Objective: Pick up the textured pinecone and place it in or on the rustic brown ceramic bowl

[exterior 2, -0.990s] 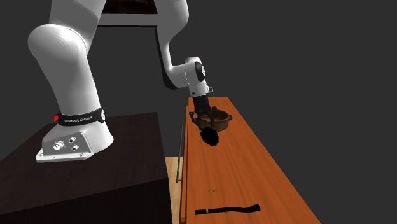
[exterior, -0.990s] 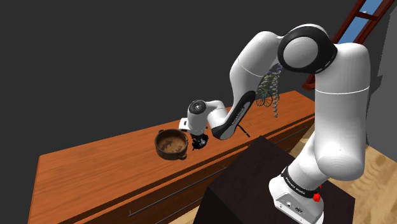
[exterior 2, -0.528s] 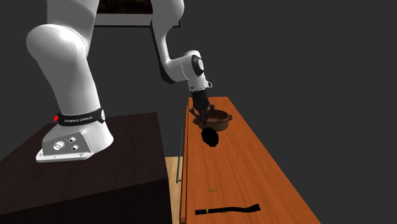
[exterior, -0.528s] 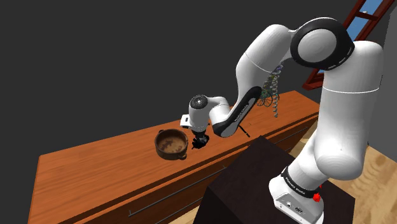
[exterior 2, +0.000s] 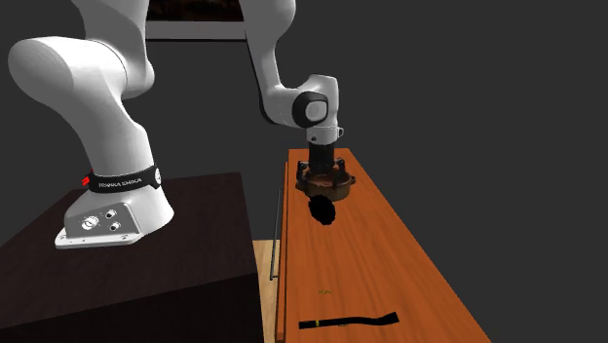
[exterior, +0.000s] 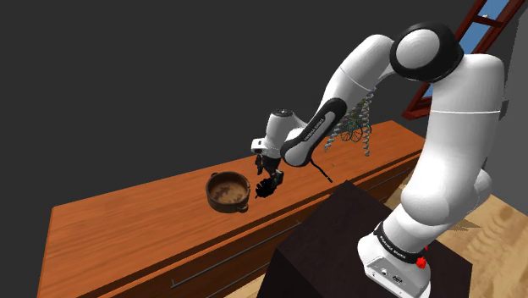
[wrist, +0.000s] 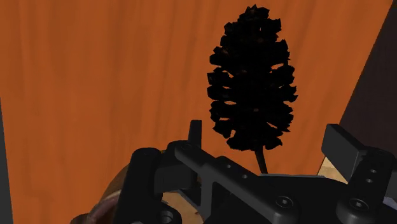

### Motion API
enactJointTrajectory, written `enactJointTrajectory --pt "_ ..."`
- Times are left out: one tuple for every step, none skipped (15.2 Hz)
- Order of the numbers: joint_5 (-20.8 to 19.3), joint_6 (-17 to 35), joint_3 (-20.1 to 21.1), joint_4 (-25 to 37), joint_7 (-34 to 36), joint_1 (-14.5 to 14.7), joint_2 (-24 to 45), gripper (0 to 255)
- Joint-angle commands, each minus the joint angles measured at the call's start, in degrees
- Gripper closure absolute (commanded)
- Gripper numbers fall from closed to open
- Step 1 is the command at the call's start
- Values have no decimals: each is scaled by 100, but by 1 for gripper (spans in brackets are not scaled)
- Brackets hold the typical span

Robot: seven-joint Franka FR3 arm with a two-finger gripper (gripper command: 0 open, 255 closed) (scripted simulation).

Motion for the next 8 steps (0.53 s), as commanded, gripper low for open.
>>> enactJointTrajectory --pt "78 123 97 46 -291 -213 171 0" --pt "13 178 28 77 -240 -157 254 0" --pt "-47 232 -43 109 -193 -98 337 0" --pt "-103 287 -113 142 -148 -39 419 0" --pt "-155 341 -183 177 -105 21 501 0" --pt "-183 372 -223 197 -82 56 549 0" --pt "-183 372 -224 197 -83 57 548 0" --pt "-183 372 -224 197 -83 56 548 0"
